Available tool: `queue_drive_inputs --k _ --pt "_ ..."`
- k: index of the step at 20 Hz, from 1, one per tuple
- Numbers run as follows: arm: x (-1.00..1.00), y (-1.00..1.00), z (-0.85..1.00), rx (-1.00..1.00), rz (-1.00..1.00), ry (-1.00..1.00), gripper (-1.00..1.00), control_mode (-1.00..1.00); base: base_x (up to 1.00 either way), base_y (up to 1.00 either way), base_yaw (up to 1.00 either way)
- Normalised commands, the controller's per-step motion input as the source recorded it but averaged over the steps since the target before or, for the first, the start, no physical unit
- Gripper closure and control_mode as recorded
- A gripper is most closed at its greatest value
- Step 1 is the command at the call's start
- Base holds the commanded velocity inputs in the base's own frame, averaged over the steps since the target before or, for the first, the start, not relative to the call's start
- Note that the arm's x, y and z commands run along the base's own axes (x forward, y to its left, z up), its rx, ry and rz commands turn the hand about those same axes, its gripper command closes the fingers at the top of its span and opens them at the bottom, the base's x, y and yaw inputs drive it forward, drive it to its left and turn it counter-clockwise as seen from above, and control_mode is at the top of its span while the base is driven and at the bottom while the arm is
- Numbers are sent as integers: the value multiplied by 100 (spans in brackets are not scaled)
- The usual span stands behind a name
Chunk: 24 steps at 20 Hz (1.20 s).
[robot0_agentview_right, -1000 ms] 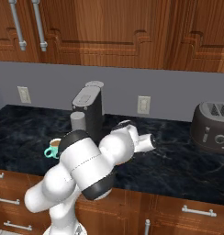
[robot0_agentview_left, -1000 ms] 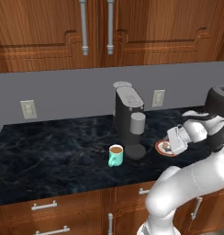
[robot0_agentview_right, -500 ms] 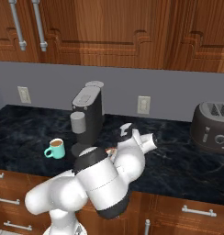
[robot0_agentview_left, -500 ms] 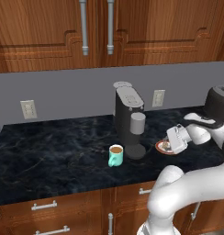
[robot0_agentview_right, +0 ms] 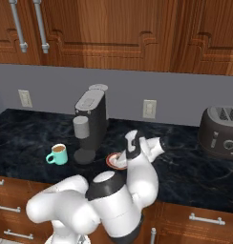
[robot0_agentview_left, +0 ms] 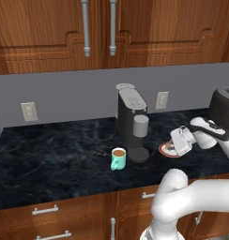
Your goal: Take a sugar cube from the saucer and place it inside the coffee. Then, grab milk from the fridge and place it next to the coffee on the counter to sweeten the coffee.
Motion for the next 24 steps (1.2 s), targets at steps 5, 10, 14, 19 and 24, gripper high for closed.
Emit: queue_drive_inputs --k 5,10,14,19,24 --pt "-31 6 32 0 0 -15 100 -100 0 0 0" --pt "-37 42 62 -1 0 -16 100 -100 0 0 0" --pt "-52 69 64 -4 0 -4 100 -100 0 0 0" --pt "-64 85 68 -10 -1 0 100 -100 0 0 0" --pt "-66 94 74 -16 -5 4 100 -100 0 0 0"
